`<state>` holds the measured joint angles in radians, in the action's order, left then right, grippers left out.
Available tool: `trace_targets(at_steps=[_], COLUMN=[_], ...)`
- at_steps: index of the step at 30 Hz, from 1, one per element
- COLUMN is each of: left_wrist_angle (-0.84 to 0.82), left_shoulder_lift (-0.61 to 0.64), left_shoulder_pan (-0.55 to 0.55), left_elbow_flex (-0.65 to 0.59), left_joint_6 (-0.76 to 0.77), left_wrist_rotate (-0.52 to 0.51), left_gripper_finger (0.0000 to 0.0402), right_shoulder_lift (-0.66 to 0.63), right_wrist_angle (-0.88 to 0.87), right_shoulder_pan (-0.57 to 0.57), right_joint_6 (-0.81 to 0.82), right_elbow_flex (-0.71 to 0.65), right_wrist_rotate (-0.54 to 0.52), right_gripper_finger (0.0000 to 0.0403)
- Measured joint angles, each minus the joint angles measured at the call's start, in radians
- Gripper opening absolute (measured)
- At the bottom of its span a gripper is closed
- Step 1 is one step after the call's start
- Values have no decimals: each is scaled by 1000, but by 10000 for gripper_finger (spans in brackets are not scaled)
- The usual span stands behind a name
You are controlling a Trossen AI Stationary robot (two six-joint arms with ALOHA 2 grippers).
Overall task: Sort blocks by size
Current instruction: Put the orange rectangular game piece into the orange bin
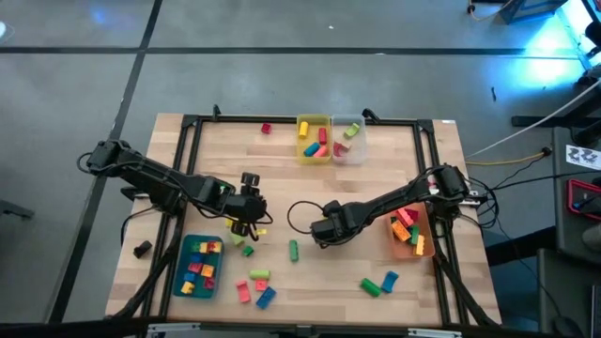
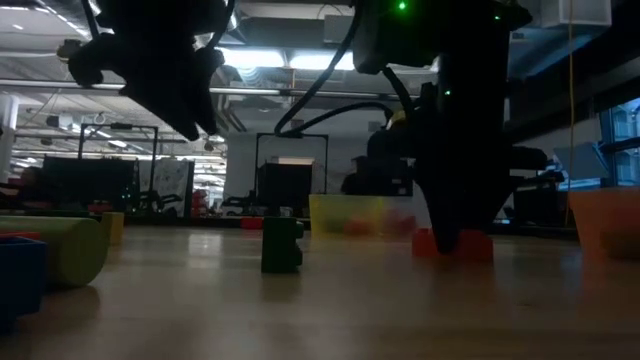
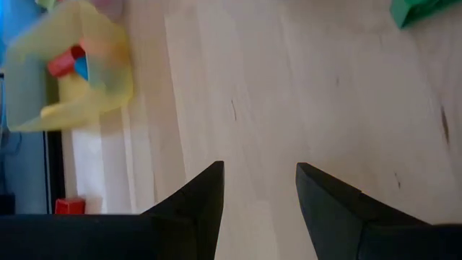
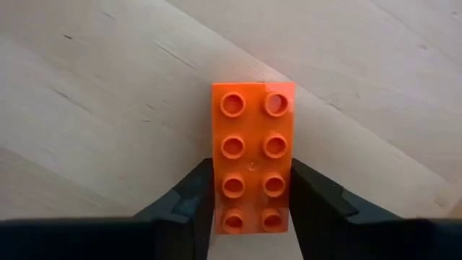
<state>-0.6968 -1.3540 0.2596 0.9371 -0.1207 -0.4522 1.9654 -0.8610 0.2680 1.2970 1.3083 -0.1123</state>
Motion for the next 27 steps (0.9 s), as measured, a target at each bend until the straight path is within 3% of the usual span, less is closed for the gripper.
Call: trace_targets(at_steps=[7, 18, 27], left_wrist_angle=[83, 122, 165], left_shoulder_lift=[0, 0, 0], left_shoulder_pan=[0, -1, -1], left_elbow_flex=[0, 0, 0], left_joint_6=[-42, -7, 17], left_wrist_rotate=[0, 0, -2], left_gripper_finger=[157, 157, 157], right_shoulder_lift=[0, 0, -47], right_wrist_angle=[-129, -715, -713], right_shoulder_pan=[0, 2, 30], right_joint_6=[-102, -158, -214], right_elbow_flex=[50, 277, 258], right_wrist_rotate=[60, 53, 78], right_gripper_finger=[140, 140, 140])
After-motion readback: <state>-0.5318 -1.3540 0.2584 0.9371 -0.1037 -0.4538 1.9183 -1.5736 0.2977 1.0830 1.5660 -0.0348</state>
